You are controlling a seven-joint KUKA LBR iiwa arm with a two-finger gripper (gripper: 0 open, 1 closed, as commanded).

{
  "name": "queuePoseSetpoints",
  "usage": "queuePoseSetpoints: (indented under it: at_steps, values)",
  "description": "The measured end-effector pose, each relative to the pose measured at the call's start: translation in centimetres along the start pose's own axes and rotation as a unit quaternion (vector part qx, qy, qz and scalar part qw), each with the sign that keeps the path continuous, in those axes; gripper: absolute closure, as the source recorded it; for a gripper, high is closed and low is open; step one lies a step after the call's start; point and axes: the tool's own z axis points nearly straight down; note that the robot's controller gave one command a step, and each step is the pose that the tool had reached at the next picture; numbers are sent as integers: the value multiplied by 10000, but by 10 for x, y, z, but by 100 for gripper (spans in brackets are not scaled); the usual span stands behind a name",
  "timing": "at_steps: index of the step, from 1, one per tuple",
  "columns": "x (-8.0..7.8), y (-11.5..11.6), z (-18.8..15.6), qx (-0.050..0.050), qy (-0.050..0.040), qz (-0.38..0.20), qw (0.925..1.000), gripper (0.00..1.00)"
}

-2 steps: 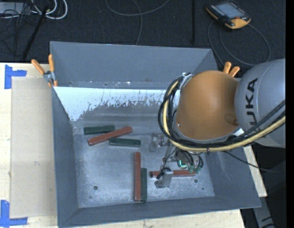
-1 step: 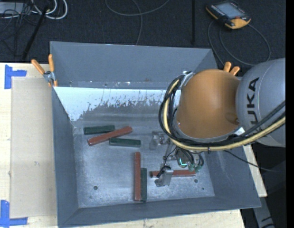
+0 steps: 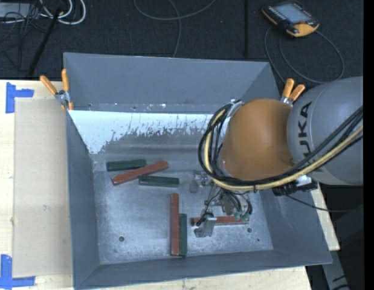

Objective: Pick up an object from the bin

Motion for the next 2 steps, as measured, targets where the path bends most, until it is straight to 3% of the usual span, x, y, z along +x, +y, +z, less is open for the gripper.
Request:
queuePoseSetpoints:
  at_steps: [1,2]
  values:
    - [5,-12,58,7,27,-411,9992,0]
    - [-18,-18,96,2,32,-1718,9851,0]
